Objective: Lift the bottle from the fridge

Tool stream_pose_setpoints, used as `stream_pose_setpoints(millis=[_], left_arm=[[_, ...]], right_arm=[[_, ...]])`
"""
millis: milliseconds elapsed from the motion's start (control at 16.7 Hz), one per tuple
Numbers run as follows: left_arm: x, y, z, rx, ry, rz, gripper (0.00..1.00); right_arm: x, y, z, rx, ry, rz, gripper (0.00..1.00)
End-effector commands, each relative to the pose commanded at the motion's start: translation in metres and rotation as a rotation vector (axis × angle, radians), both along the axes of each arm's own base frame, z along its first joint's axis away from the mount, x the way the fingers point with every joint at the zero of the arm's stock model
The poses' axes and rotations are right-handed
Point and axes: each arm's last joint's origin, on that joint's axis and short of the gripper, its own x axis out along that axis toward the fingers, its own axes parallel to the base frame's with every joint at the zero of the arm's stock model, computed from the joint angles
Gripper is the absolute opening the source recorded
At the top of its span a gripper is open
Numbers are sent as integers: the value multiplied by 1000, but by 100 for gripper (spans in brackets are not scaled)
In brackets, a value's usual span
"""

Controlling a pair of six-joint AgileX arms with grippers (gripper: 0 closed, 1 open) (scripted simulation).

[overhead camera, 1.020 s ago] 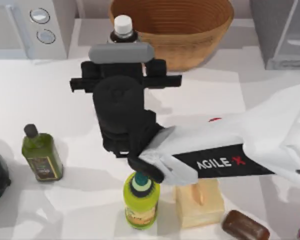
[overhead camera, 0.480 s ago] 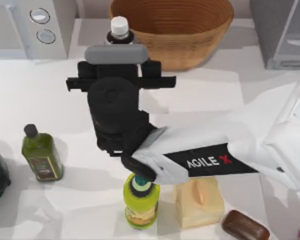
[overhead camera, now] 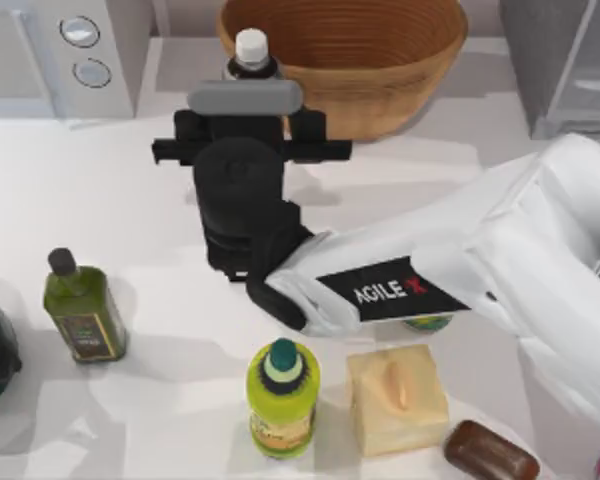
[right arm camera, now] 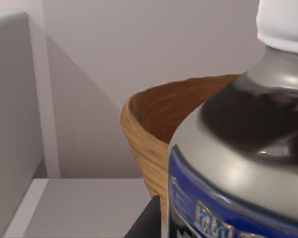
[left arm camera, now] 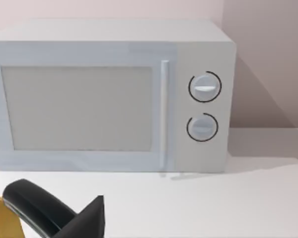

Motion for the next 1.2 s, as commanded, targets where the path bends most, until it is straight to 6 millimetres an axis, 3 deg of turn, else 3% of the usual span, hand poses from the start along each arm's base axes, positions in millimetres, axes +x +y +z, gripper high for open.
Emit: stream_pose_setpoints(millis=[300, 1080, 1200], left_arm=[[0, 0, 0, 0, 0, 0, 100], [0, 0, 0, 0, 0, 0, 100], [0, 0, 0, 0, 0, 0, 100]], right_arm=[[-5, 6, -8, -11, 8, 21, 0], [-5, 6, -8, -11, 8, 21, 98], [-5, 6, -8, -11, 8, 21, 100]])
